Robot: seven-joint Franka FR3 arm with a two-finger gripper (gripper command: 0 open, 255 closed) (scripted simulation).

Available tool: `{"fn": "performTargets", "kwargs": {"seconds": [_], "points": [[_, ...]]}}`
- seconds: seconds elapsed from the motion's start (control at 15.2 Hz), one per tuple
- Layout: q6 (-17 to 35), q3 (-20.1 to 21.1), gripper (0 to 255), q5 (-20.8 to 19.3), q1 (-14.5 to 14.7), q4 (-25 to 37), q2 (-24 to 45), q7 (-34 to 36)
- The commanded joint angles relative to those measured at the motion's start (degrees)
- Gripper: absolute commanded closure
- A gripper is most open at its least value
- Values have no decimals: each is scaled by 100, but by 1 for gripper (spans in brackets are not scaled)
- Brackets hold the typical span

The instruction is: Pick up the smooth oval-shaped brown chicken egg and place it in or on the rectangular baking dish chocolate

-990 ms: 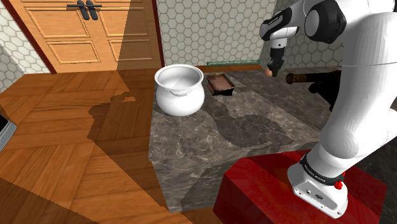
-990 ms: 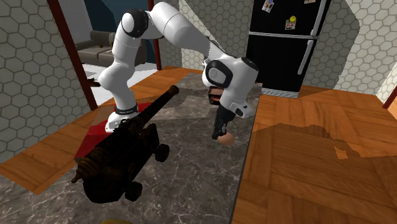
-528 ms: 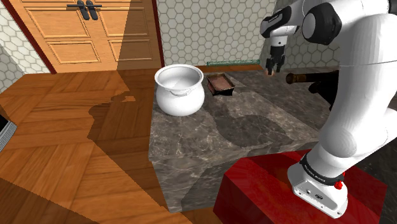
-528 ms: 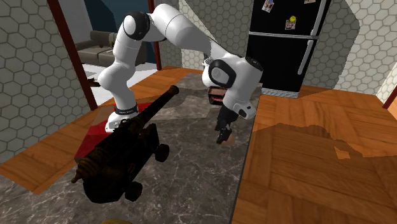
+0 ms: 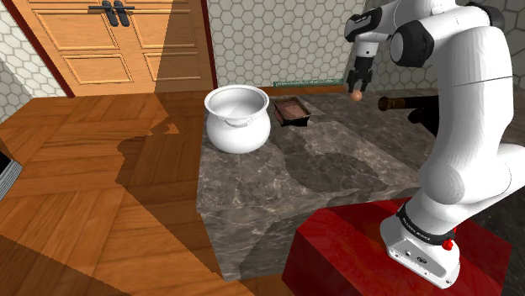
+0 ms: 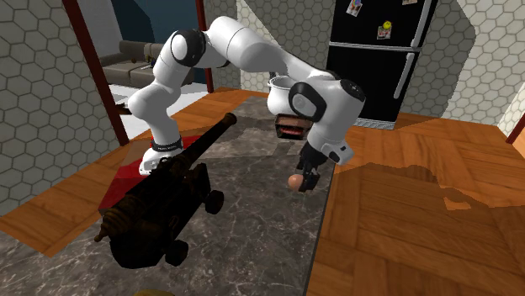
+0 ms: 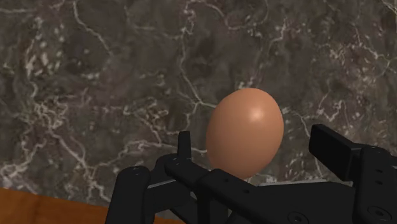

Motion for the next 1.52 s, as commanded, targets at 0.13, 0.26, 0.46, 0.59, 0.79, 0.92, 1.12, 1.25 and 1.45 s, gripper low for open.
{"fn": "performTargets", "kwargs": {"seconds": [0.13,0.26,0.46,0.59,0.79,0.92,1.12,1.25,1.45], "points": [[284,10,0,21,37,-295,-4,-28],[284,10,0,21,37,-296,-4,-28],[284,10,0,21,37,-295,-4,-28],[284,10,0,21,37,-295,-4,-28],[283,11,255,22,36,-292,-1,-28],[282,11,255,22,36,-289,0,-28],[282,11,255,22,36,-290,-1,-28],[284,10,255,21,37,-295,-4,-28],[106,-9,255,-10,38,-196,-89,-9]]}}
